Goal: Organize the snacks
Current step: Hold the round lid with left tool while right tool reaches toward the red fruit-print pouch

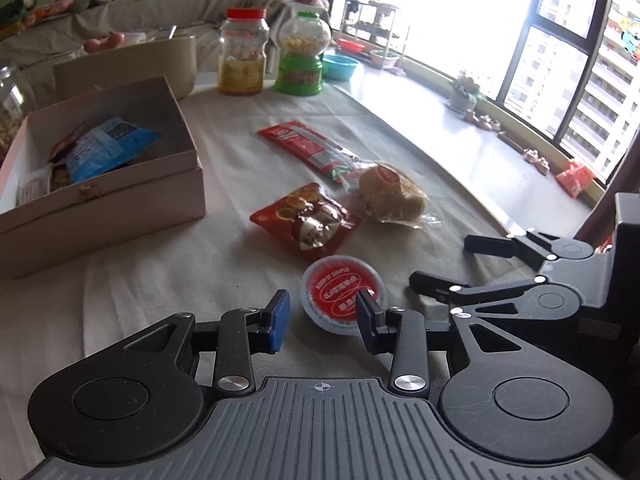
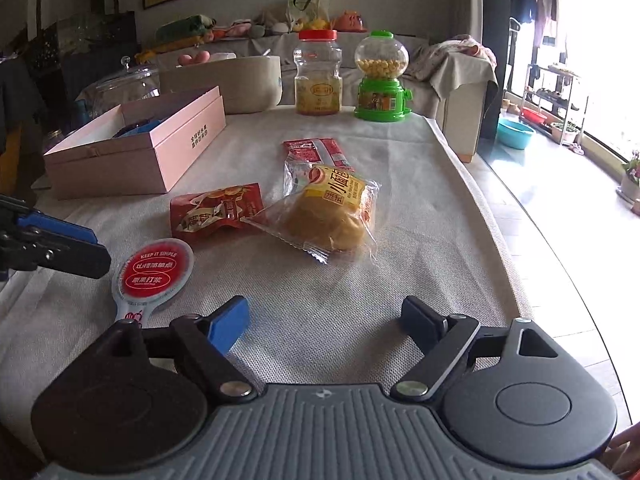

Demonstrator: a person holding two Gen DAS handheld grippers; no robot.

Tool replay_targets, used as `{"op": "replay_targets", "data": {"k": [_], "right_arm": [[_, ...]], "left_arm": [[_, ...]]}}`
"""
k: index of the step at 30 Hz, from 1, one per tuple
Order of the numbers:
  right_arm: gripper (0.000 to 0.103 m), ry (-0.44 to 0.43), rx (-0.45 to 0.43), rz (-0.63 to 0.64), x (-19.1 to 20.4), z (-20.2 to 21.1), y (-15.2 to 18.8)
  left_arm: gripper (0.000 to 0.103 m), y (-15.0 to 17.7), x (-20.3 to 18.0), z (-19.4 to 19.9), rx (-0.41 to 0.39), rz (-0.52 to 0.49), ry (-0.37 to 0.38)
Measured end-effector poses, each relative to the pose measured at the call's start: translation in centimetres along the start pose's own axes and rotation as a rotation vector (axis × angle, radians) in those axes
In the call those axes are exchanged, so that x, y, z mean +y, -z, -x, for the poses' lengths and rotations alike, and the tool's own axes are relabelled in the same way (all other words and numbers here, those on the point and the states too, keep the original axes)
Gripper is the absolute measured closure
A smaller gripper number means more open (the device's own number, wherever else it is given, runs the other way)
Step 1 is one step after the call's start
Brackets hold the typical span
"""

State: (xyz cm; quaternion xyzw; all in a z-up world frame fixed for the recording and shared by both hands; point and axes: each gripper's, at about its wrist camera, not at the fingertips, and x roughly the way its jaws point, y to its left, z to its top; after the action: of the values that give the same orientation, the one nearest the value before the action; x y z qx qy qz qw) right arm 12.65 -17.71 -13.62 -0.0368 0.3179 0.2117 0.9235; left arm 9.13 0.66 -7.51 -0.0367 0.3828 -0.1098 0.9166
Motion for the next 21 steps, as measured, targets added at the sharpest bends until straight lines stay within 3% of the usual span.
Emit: {"op": "replay_targets", "data": {"k": [3,9,13,16,21], "right_arm": [[0.018,-0.001,-0.007,-0.025,-0.3,0.0,0.0],[0.018,0.034,-0.029,-0.194,-2.8,0.6,0.0],[0.018,0.035,-0.039,-0.213,-3.1,0.5,0.2],[0.018,0.069,-0.039,-0.166,-2.3,0.3,0.4],[0.017,0.078,-0.032,-0.150,-2.0,0.2,0.3]], "left_arm": [[0.062,-0.1,-1.7,-0.6,0.005,-0.053,0.029],[0.061,1.2,-6.0,-2.1,0.039,-0.276,0.051],[0.059,2.2,-6.4,-2.4,0.042,-0.372,-0.045],[0.058,2.5,-5.0,-2.1,0.042,-0.349,-0.111],[0.061,2.0,-2.3,-1.9,0.071,-0.215,-0.109]]}}
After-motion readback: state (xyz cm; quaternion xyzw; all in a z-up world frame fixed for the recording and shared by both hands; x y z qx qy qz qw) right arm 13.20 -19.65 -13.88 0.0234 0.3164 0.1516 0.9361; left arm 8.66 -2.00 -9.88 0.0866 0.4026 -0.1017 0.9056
